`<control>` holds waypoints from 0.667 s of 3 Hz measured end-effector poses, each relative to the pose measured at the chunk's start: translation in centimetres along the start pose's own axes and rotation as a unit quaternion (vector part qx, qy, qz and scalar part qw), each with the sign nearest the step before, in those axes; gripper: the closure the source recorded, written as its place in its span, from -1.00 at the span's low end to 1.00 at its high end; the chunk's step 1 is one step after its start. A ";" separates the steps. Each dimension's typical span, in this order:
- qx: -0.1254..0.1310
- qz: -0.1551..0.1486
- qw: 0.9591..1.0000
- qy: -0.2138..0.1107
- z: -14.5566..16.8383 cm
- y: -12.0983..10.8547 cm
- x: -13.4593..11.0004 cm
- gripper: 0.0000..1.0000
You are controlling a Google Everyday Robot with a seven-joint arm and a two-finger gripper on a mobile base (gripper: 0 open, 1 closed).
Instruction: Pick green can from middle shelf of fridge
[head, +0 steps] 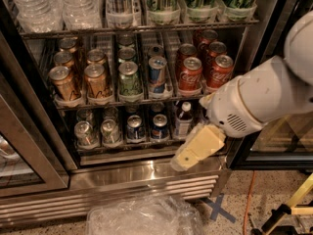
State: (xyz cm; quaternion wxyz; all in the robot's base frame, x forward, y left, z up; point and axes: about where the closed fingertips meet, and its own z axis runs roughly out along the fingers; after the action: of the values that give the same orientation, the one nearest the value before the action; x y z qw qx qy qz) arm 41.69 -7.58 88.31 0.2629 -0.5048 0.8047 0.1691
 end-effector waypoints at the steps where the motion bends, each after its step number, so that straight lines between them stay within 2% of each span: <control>1: 0.001 0.042 0.999 -0.035 2.5 1.1 -0.8 -1.00; 2: 0.045 0.086 0.992 -0.077 3.5 0.4 -2.7 -1.00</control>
Offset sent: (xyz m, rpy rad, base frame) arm 0.0230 0.0542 -0.0133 0.2215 -0.0565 -0.3278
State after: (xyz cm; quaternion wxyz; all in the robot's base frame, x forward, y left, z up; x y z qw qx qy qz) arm 43.17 -3.58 87.15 0.3309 -0.4068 0.8293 0.1929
